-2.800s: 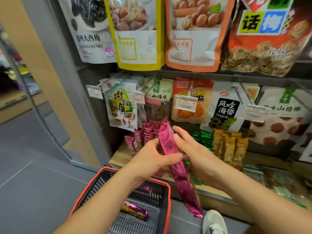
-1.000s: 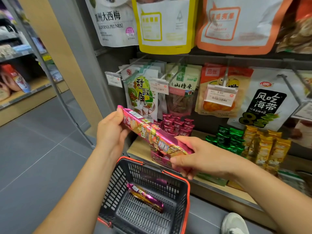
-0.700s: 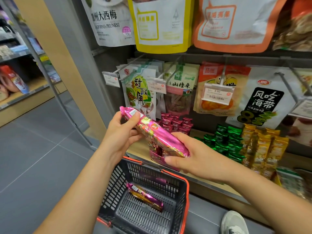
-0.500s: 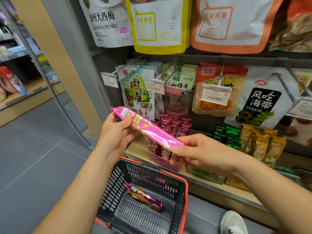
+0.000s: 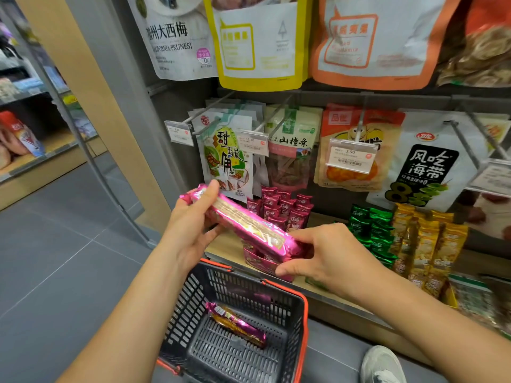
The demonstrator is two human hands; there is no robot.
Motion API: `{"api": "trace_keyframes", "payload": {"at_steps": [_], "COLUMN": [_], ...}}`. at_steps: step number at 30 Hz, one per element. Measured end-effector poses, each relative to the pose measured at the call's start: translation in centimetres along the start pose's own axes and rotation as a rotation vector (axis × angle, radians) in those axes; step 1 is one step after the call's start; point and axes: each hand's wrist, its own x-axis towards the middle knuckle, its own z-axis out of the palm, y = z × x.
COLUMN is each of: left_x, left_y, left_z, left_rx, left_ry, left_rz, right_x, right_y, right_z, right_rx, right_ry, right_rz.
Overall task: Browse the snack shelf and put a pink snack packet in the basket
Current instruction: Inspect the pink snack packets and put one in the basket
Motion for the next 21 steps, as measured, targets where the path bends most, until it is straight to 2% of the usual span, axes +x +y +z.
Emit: {"api": "trace_keyframes", "payload": {"at_steps": [4,7,9,12,15,18,21], "left_x": [0.3,0.4,0.4,0.4,0.5,0.5,0.7], "left_y": [-0.2,0.0,-0.1,-0.1,-0.1,-0.1,-0.2], "left_z": [-0.3,-0.6,-0.6,-0.6,-0.5,-0.4,-0.6], "left_rx": [0.005,-0.045,-0.073,-0.115,-0.141,-0.155,-0.143], "left_ry": [0.089,0.101,0.106,0.121,0.125,0.14,0.114], "left_rz": [0.02,0.009,0.0,-0.007,-0.011,-0.015,-0.041], "right_x": [-0.5,-0.8,-0.8,-0.6,-0.3,-0.2,-0.3], "right_y": [-0.4,-0.7,-0.9,-1.2,-1.5,-1.5,-1.2], "right_z": [0.3,0.4,0.8,1.0,0.9,0.8,0.9], "right_rx": [-0.026,0.041,0.196,0.55,0.728,0.82,0.656], "right_ry": [0.092,0.22,0.319,0.419,0.476,0.474,0.464], "right_rz": [-0.197,-0.235,-0.186,-0.017,0.026,0.047,0.015]}}
